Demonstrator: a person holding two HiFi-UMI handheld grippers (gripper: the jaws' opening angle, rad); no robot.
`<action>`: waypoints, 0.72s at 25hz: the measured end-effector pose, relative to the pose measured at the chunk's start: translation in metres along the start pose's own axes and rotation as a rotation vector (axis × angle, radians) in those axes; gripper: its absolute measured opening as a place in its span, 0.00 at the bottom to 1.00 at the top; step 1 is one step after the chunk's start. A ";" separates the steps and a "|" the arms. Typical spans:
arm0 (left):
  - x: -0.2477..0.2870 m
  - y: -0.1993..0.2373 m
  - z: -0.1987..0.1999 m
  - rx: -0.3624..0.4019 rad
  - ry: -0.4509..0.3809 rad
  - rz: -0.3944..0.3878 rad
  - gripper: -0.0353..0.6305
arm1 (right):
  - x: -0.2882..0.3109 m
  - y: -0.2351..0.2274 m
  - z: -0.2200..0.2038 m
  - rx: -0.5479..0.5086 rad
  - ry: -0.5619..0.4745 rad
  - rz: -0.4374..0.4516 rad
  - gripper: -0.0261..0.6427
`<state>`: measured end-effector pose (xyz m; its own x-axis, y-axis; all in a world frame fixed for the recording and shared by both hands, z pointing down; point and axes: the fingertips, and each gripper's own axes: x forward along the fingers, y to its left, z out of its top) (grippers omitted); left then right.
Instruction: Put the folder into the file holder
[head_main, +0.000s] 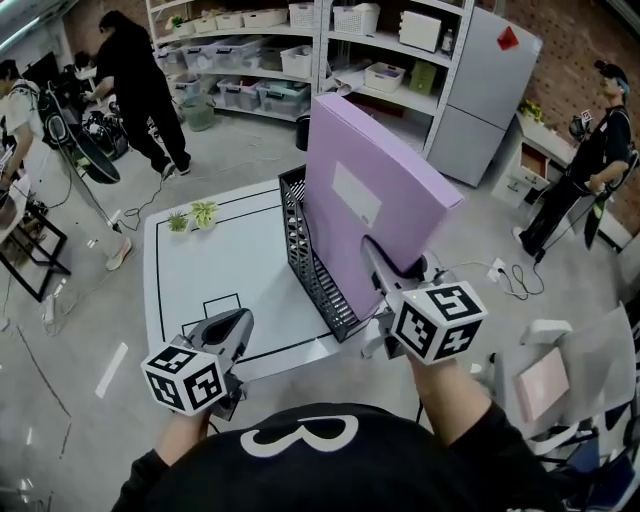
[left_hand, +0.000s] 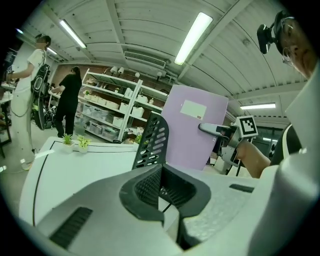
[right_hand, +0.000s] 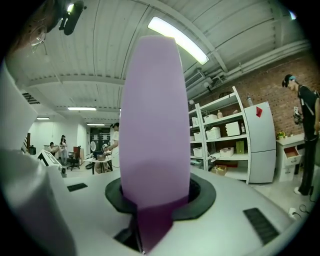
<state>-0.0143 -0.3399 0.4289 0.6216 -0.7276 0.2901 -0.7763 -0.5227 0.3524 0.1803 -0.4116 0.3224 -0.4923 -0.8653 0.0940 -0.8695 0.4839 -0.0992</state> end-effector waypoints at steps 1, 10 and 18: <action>0.000 0.002 -0.002 -0.002 -0.003 0.013 0.06 | 0.003 -0.001 -0.003 -0.005 0.003 -0.001 0.23; 0.007 0.017 -0.015 -0.056 -0.029 0.081 0.06 | 0.024 -0.001 -0.026 -0.003 0.041 0.047 0.23; 0.021 0.026 -0.028 -0.079 -0.044 0.112 0.06 | 0.029 -0.004 -0.052 0.013 0.041 0.069 0.23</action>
<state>-0.0184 -0.3561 0.4688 0.5251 -0.7990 0.2930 -0.8287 -0.4018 0.3895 0.1678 -0.4317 0.3766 -0.5529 -0.8235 0.1268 -0.8327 0.5406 -0.1198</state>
